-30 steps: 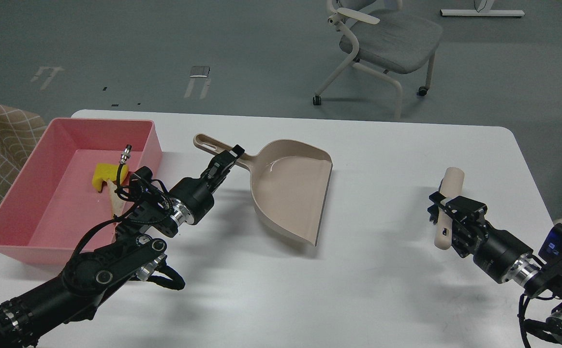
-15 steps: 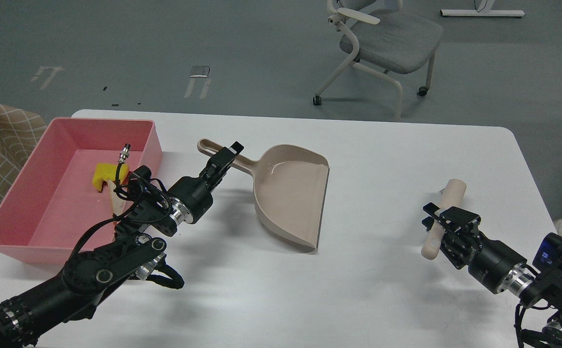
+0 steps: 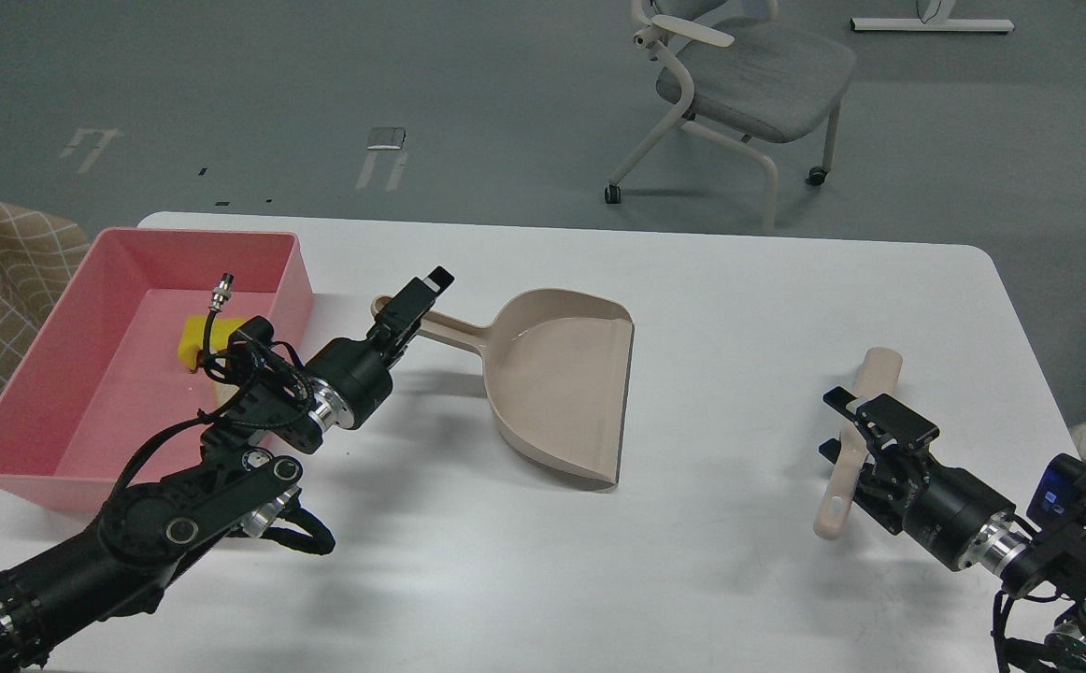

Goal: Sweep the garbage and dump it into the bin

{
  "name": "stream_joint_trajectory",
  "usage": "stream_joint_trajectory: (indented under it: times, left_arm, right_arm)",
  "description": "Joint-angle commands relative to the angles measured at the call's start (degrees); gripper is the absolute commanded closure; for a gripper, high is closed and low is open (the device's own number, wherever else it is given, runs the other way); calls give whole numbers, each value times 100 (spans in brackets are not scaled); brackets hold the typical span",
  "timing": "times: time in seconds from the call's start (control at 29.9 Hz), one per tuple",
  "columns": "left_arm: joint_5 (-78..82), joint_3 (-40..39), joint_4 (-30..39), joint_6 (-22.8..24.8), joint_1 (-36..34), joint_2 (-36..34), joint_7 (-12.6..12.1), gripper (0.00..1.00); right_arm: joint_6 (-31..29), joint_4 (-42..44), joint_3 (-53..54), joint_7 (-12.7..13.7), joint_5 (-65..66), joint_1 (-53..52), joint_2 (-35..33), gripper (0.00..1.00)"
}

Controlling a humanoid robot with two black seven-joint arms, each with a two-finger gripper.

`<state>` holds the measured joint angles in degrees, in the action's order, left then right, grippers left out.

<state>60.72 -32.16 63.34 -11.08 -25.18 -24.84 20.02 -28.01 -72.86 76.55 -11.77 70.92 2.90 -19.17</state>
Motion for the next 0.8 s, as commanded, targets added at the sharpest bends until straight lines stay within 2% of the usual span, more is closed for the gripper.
stream_joint_trajectory:
  times: [0.0,0.3,0.77]
  left_arm:
    - [10,-1,3,-17,-5,-144,28,2]
    - [458,-10,3,-44,-40,-425,63,2]
    - [371,-45,29,-123,-576,-592,63,2]
  right_arm:
    - [1,-17,-8,8,1,0,1,3]
    - [1,-70,36,8,1,-36,-8,2]
    - [1,-184,62,8,-8,-53,1,0]
